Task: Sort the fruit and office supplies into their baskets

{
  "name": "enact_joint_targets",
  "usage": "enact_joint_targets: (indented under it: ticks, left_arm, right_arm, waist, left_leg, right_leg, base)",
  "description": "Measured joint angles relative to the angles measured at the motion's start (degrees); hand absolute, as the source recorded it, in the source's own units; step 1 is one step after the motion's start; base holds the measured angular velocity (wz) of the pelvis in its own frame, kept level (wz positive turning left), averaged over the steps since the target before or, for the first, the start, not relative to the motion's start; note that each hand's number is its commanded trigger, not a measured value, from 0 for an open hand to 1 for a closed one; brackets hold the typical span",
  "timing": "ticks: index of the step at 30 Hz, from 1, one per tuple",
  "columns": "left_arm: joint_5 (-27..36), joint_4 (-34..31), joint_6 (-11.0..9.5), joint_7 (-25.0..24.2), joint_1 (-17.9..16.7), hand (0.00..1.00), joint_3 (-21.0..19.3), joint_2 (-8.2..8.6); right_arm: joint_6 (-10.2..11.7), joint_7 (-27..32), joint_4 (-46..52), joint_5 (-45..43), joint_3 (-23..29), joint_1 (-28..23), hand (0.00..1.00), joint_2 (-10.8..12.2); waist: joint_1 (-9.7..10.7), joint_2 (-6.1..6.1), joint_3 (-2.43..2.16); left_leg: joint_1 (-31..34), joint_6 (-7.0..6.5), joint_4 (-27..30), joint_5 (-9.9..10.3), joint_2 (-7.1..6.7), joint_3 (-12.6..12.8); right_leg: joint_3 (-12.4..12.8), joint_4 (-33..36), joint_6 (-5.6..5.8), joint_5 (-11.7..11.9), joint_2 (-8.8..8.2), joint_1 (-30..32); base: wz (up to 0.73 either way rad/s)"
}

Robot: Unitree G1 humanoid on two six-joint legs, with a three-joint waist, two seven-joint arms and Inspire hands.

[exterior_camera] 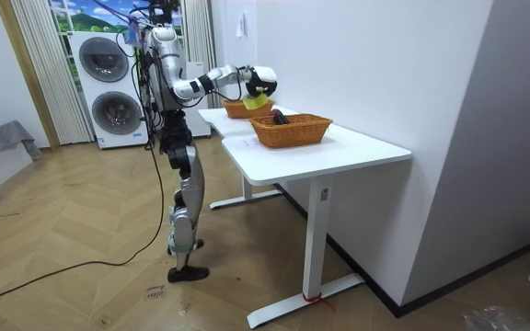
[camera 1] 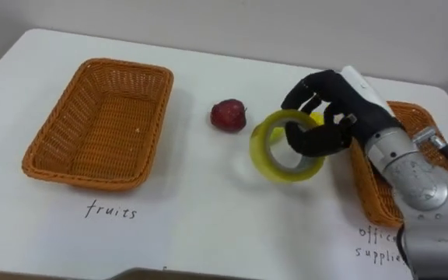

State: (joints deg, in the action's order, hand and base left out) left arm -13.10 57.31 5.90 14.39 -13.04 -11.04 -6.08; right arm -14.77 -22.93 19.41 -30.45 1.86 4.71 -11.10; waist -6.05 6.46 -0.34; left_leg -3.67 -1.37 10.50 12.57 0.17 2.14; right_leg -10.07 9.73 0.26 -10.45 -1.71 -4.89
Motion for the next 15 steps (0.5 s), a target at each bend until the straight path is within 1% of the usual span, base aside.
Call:
enact_joint_targets:
  ticks: [2,3,4,5,6,8,11,12,13,15]
  left_arm:
    - [0.0,0.0,0.0,-0.4,-0.6,0.00,0.0,-0.03]
    - [0.0,0.0,0.0,-0.5,-0.8,0.00,0.0,-0.03]
    - [0.0,0.0,0.0,-0.7,-1.3,0.00,0.0,0.00]
    - [0.0,0.0,0.0,-0.9,-1.5,0.00,0.0,0.02]
    - [0.0,0.0,-0.1,-1.3,-1.8,0.00,0.0,0.11]
    - [0.1,0.0,-0.3,-1.5,-2.0,0.00,0.0,0.21]
    - [0.2,0.0,-1.1,-1.5,-2.3,0.00,0.0,0.06]
    - [0.3,0.0,-1.1,-1.5,-2.2,0.00,0.0,0.02]
    - [1.0,0.0,-1.2,-1.5,-2.3,0.00,0.0,-0.03]
    - [1.3,0.0,-1.2,-1.6,-2.5,0.00,0.0,-0.09]
  right_arm:
    - [0.3,0.2,1.4,1.0,0.9,-0.2,1.00,0.0]
    - [0.5,0.3,1.7,1.1,1.1,-0.2,1.00,0.0]
    - [1.2,0.9,1.8,1.9,1.6,-0.2,1.00,0.0]
    - [1.4,1.2,1.7,2.5,1.9,-0.2,1.00,-0.1]
    - [1.6,2.1,1.7,3.6,2.4,-0.2,1.00,-0.5]
    - [2.0,3.4,1.5,6.0,3.6,-0.2,1.00,-0.9]
    - [2.7,7.1,1.2,9.1,5.3,-0.5,1.00,-1.0]
    - [2.9,7.4,1.0,9.6,5.7,-0.5,1.00,-1.1]
    - [3.5,8.2,0.4,10.3,6.3,-0.5,1.00,-1.1]
    - [3.6,9.3,-0.5,11.0,6.8,-0.5,1.00,-1.6]
  waist:
    - [0.8,0.22,-0.18]
    - [0.9,0.24,-0.19]
    - [1.0,0.40,-0.26]
    - [1.1,0.54,-0.31]
    - [1.1,0.72,-0.32]
    - [1.4,1.03,-0.17]
    - [1.8,1.45,0.52]
    - [2.0,1.50,0.53]
    - [2.7,1.56,0.55]
    - [3.1,1.48,0.58]
  left_leg:
    - [0.0,0.01,0.0,0.0,-0.04,0.0]
    - [0.0,0.01,0.0,0.0,-0.05,0.0]
    - [-0.1,0.01,0.0,0.0,-0.04,0.1]
    - [-0.2,0.01,0.0,0.0,-0.04,0.2]
    - [-0.2,0.00,0.0,0.0,-0.02,0.3]
    - [-0.2,0.00,0.0,0.0,-0.04,0.3]
    - [-0.2,-0.01,0.1,0.0,-0.02,0.3]
    - [-0.2,-0.01,0.1,0.0,-0.02,0.3]
    - [-0.1,-0.01,0.1,0.0,0.00,0.3]
    - [-0.1,-0.03,0.0,0.0,0.00,0.3]
  right_leg:
    - [0.0,0.0,0.00,0.0,0.01,0.0]
    - [0.0,0.0,0.00,0.0,0.02,0.0]
    - [0.4,0.0,0.00,0.0,0.01,-0.1]
    - [0.5,-0.1,0.00,0.0,-0.01,-0.1]
    - [0.6,-0.1,0.00,0.0,-0.06,-0.1]
    - [0.4,-0.1,0.03,0.0,-0.11,-0.1]
    - [0.3,-0.1,0.08,0.0,-0.11,-0.2]
    - [0.4,-0.1,0.08,0.0,-0.10,-0.2]
    - [0.3,-0.1,0.08,0.0,-0.10,-0.2]
    - [0.2,0.0,0.09,0.1,-0.08,-0.2]
  base:
    - [0.00]
    - [0.00]
    - [0.00]
    - [-0.04]
    - [-0.03]
    - [0.00]
    - [0.00]
    - [0.00]
    - [0.00]
    - [0.00]
